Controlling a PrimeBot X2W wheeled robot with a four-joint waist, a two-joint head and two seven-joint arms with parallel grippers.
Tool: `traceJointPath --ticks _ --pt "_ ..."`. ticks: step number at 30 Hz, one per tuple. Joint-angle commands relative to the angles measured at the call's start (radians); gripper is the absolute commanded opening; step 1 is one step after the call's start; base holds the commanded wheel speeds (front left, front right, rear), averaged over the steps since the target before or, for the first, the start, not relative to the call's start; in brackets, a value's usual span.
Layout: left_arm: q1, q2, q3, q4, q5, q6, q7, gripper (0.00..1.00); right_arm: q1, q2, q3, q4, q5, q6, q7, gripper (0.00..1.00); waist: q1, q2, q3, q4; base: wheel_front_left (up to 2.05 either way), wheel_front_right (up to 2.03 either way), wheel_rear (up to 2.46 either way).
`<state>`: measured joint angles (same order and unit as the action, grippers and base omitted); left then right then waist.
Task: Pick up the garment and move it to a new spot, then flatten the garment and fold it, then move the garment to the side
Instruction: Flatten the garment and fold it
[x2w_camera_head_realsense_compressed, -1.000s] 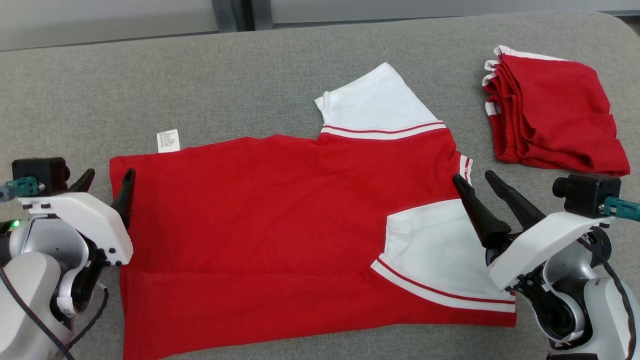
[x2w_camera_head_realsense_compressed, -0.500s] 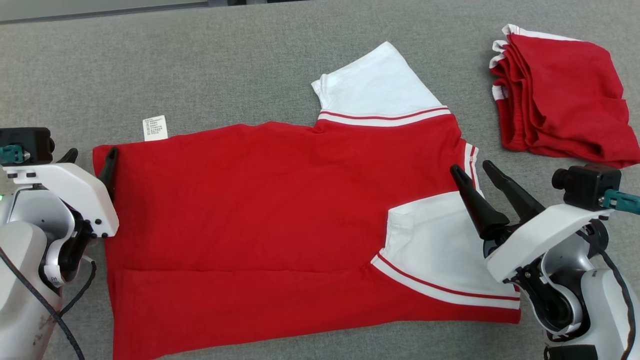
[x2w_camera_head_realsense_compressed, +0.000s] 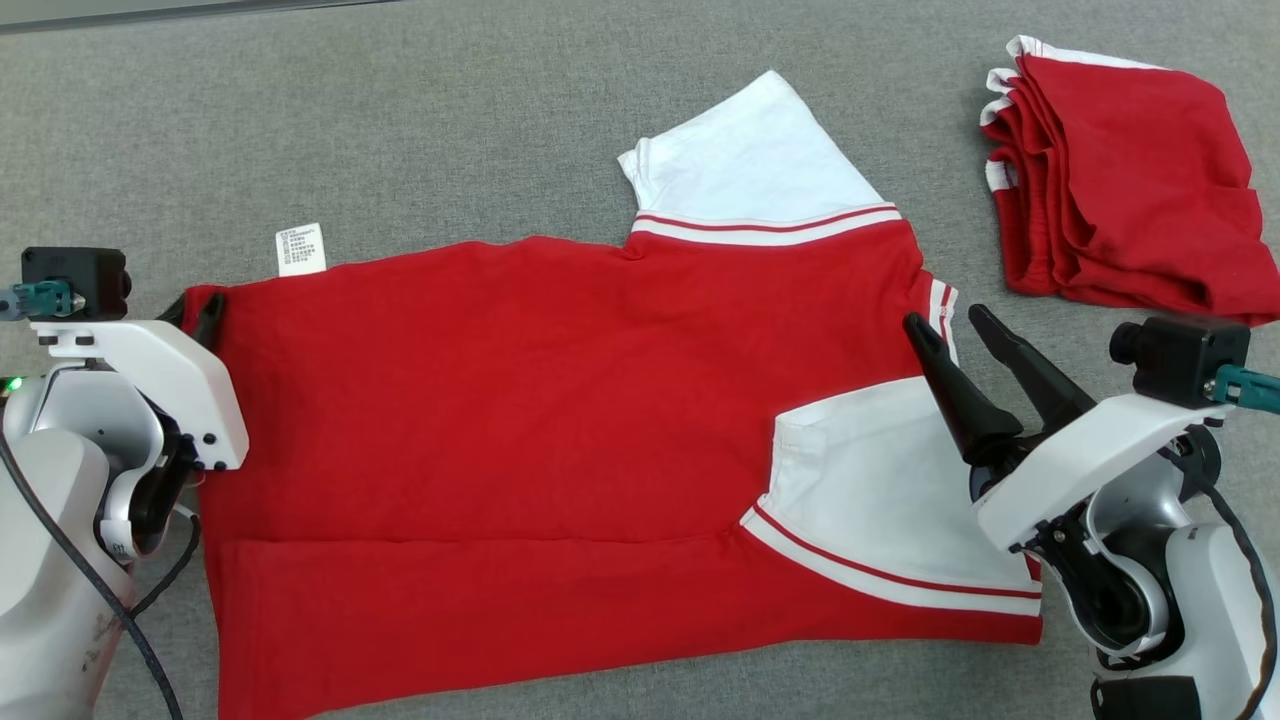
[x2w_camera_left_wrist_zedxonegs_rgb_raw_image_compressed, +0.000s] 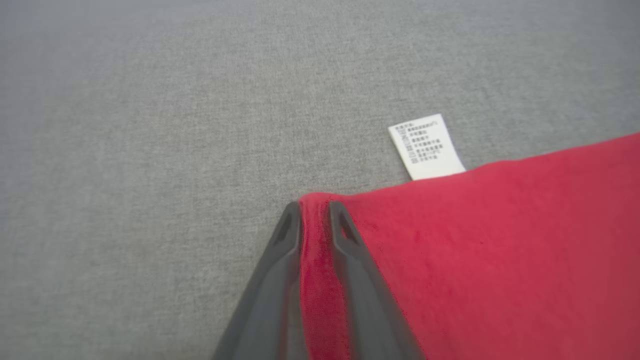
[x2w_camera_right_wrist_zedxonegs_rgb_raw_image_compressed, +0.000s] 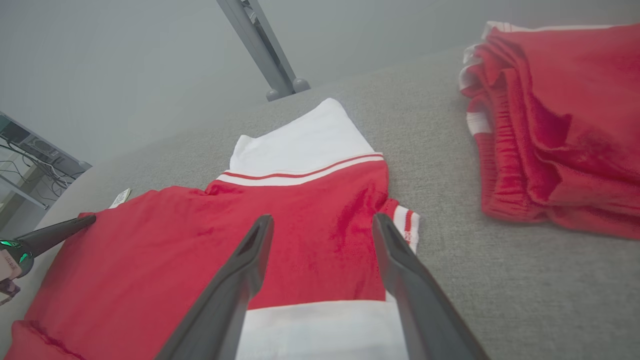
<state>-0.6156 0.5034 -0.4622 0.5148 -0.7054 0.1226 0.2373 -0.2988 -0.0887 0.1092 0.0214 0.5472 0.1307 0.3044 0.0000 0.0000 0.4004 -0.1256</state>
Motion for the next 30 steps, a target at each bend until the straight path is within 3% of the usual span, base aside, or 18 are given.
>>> traceJointPath --ticks 1,2,13,30 --pt "-0.01 0.001 -0.003 0.008 0.006 -0.007 -0.001 0.1 -0.016 -0.007 -0.003 0.002 0.004 0.0 -0.007 1.0 0.0 0.0 0.001 0.001 0.0 0.0 0.0" --pt "-0.013 -0.002 -0.004 0.009 0.006 -0.009 -0.009 0.0 -0.022 -0.009 -0.005 0.001 0.003 0.0 -0.007 1.0 0.0 0.0 0.001 0.002 0.0 0.0 0.0" --pt "0.008 -0.051 -0.012 -0.028 0.009 -0.028 -0.126 0.0 -0.188 -0.034 -0.012 0.07 -0.062 0.0 0.049 1.0 0.0 0.0 -0.019 0.076 0.0 0.0 0.0" --pt "-0.008 -0.157 -0.066 -0.064 0.032 -0.032 -0.223 0.0 -0.63 -0.102 -0.049 0.638 -0.251 0.0 0.155 1.0 0.0 0.0 0.027 0.25 0.0 0.0 0.0"
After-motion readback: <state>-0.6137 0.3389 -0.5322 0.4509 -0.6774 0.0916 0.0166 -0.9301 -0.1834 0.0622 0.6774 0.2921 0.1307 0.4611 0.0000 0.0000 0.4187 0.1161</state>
